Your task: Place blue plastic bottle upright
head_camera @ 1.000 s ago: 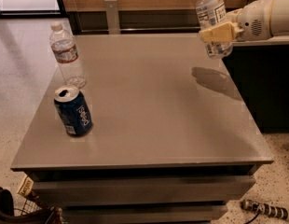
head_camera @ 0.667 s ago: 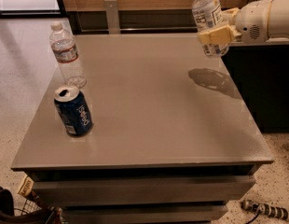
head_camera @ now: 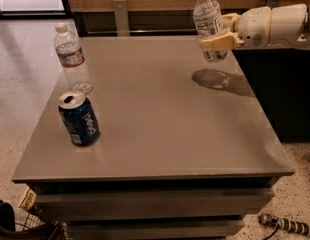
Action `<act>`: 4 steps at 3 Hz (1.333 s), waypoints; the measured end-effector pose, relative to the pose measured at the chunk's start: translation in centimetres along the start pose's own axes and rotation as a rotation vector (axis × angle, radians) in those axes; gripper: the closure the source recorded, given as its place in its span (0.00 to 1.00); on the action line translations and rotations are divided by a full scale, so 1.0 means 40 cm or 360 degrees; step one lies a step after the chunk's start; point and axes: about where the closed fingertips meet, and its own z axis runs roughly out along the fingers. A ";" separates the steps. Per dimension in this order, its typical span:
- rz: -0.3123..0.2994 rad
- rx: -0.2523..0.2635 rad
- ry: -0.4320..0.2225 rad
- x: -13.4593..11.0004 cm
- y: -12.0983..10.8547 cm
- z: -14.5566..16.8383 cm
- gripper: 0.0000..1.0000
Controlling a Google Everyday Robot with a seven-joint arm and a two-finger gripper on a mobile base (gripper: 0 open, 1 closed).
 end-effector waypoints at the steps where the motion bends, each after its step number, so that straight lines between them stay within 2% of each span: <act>1: 0.0021 -0.0067 -0.0045 0.016 -0.005 0.031 1.00; 3: 0.0172 -0.0232 -0.0220 0.095 0.046 0.097 1.00; 4: 0.0200 -0.0280 -0.0279 0.106 0.063 0.110 1.00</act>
Offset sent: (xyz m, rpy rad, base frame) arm 0.0115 0.0085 -0.0487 0.1521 0.0924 0.1101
